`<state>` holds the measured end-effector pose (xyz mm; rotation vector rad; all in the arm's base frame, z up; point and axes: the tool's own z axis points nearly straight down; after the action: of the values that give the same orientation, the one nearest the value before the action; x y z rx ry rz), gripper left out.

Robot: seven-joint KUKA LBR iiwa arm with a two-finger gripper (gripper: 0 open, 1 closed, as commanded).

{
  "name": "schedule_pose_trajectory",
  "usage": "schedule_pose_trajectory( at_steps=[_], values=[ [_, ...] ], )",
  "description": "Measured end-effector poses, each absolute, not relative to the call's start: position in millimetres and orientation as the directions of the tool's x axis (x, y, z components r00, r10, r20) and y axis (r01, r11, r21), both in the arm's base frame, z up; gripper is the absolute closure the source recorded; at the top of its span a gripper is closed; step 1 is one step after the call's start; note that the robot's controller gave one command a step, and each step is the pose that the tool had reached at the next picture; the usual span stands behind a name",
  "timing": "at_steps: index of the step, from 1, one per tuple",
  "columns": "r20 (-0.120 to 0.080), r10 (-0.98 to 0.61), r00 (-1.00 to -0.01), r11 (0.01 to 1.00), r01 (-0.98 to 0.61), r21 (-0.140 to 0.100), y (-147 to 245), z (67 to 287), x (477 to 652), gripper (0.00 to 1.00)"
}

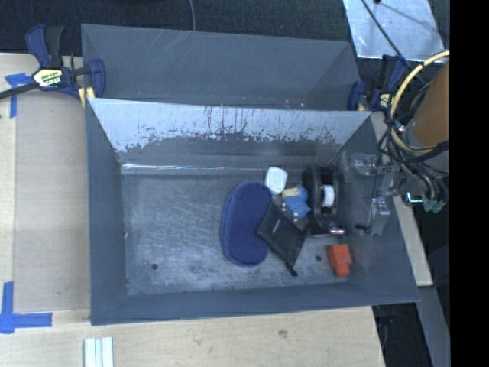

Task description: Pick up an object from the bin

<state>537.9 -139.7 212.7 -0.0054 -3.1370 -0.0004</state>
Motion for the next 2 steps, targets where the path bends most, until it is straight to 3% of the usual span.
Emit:
schedule_pose_trajectory(
  at_steps=[1,2],
  values=[
    [0.003,-0.386,-0.922,0.922,-0.386,0.003,-104,67,510.0,0.00],
    [0.001,-0.582,-0.813,0.813,-0.582,0.001,-88,100,486.4,0.00]
  ],
)
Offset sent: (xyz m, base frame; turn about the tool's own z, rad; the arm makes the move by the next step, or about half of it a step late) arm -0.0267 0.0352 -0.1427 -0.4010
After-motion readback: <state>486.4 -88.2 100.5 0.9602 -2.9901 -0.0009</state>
